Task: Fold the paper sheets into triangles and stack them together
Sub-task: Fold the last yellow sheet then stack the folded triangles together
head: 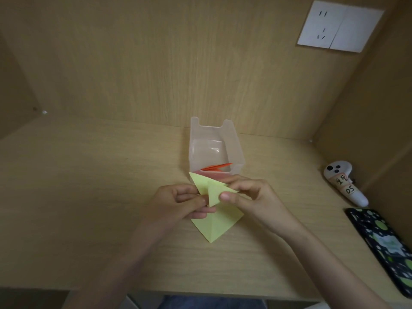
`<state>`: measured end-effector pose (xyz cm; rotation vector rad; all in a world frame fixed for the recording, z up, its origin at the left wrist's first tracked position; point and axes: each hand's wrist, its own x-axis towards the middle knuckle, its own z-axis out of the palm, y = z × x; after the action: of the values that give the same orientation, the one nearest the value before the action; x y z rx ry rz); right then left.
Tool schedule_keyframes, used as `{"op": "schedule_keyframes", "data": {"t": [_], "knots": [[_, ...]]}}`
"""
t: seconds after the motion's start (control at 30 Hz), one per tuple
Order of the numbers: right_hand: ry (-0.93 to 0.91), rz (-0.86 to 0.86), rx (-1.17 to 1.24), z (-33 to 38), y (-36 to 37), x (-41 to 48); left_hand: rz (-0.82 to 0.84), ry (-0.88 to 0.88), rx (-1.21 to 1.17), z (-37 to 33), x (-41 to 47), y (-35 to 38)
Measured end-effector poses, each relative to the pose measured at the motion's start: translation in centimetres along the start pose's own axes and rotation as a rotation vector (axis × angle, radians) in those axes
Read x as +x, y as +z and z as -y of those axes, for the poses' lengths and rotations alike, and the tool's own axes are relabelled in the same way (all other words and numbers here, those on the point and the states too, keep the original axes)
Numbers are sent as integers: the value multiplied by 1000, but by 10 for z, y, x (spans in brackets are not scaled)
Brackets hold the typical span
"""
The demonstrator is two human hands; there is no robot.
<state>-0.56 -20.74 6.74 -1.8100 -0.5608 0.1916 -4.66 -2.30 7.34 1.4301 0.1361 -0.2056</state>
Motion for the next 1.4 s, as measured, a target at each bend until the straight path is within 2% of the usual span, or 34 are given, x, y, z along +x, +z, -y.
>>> {"op": "schedule_keyframes", "data": {"t": [0.17, 0.4, 0.53, 0.9, 1.07, 1.4], "knots": [[59, -22, 36, 2, 5, 2, -19, 32, 7, 0, -2, 2], [116, -41, 51, -2, 7, 3, -183, 169, -63, -1, -2, 2], [128, -54, 64, -2, 9, 2, -178, 176, -111, 1, -5, 3], [156, -61, 65, -1, 11, 0, -240, 191, -47, 5, -2, 3], [141, -85, 235, -1, 13, 0, -238, 190, -46, 8, -1, 3], [167, -103, 225, -3, 14, 2, -212, 179, -15, 11, 4, 2]]}}
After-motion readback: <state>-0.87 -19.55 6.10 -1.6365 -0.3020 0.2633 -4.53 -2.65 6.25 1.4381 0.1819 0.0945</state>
